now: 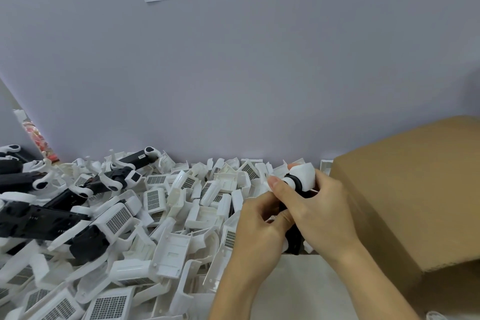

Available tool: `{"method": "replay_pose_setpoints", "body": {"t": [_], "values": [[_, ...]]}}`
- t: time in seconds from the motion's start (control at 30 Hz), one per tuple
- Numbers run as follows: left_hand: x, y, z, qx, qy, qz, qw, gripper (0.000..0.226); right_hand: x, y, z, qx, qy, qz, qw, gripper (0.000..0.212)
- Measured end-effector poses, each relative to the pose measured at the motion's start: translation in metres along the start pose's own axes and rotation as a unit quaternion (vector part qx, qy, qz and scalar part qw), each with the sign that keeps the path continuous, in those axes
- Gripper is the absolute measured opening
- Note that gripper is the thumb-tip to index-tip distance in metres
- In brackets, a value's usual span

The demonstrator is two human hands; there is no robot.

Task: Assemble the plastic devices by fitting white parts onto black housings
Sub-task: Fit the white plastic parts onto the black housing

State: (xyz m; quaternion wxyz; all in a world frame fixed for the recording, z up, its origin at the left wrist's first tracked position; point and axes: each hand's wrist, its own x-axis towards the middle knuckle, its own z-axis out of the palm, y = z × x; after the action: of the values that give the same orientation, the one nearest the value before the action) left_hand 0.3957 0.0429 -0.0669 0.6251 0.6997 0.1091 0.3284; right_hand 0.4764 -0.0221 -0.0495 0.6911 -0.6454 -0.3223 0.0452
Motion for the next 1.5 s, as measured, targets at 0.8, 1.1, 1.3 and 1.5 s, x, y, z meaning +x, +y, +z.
{"method": "replay_pose_setpoints", "body": {"t": [0.8, 1.1, 1.3, 1.5], "values": [[0.007, -0.001, -0.006, -0.242, 0.155, -0.065, 0.956, 0.023, 0.016, 0.004, -0.025, 0.042, -0.041, 0.085, 0.995, 0.042], [0.01, 0.004, -0.012, -0.346, 0.145, -0.104, 0.921, 0.024, 0.018, 0.021, -0.019, -0.02, -0.035, 0.137, 0.99, 0.017], [0.008, -0.002, -0.011, -0.232, 0.177, -0.105, 0.951, 0.029, 0.017, 0.02, -0.019, -0.03, -0.076, 0.153, 0.985, 0.018], [0.005, 0.005, -0.011, -0.338, 0.204, -0.148, 0.907, 0.033, 0.013, 0.013, -0.017, -0.008, -0.166, 0.224, 0.96, 0.032]]}}
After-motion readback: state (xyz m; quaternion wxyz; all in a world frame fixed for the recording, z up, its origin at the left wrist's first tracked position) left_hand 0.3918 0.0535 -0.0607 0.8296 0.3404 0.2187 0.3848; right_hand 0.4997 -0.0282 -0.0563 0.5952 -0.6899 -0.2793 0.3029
